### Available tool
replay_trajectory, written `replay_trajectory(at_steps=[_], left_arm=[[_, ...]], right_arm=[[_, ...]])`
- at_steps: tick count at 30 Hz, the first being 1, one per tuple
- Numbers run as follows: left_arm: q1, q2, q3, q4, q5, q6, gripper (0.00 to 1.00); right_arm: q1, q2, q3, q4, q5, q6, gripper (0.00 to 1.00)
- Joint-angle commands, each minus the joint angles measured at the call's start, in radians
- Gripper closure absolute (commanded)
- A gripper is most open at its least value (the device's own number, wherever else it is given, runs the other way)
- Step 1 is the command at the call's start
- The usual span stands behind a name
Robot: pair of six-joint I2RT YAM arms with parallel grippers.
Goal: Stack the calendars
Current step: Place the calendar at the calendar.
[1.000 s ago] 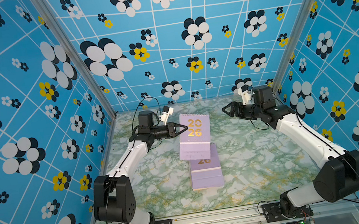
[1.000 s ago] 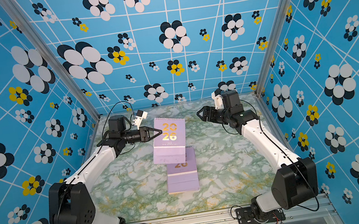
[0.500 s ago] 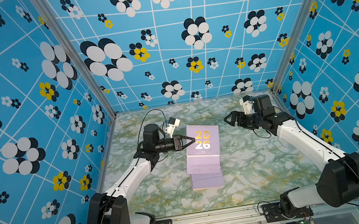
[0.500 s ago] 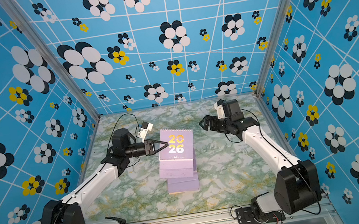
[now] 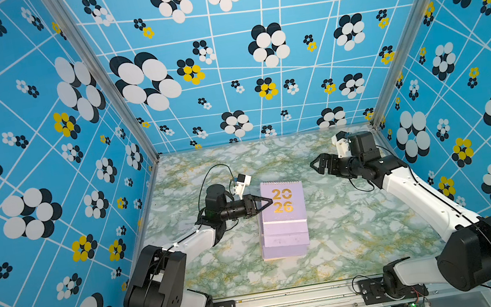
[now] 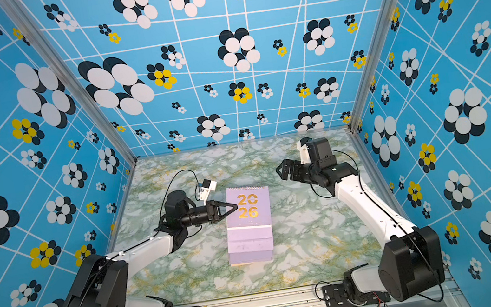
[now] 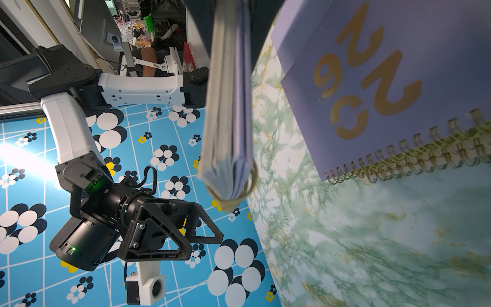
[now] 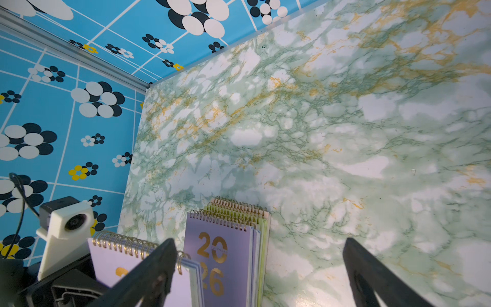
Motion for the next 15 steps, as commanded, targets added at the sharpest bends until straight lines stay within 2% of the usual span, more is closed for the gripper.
replay_trajectory(at_steps=[1,5,8,15], left_arm=[[-0.009,-0.027,-0.011,0.029,-0.031,0.028,1.0],[-0.009,-0.049,-0.03,-0.046,-0.053,0.085,1.0],[-0.009,-0.035,-0.049,-0.034,-0.057,0.088,1.0],[-0.011,0.055,-0.104,0.16,-0.039,-0.003,1.0]], right_arm=[[-0.006,-0.013,-0.034,-0.008,-0.035,-0.003,0.01],[-0.006,-0.015,-0.08,0.008,-0.059,0.014,0.01],[0.005,-0.015,-0.107,0.017,-0.073,0.016,0.01],[0.06,-0.004,-0.133,0.011,-0.059,0.026,0.01]])
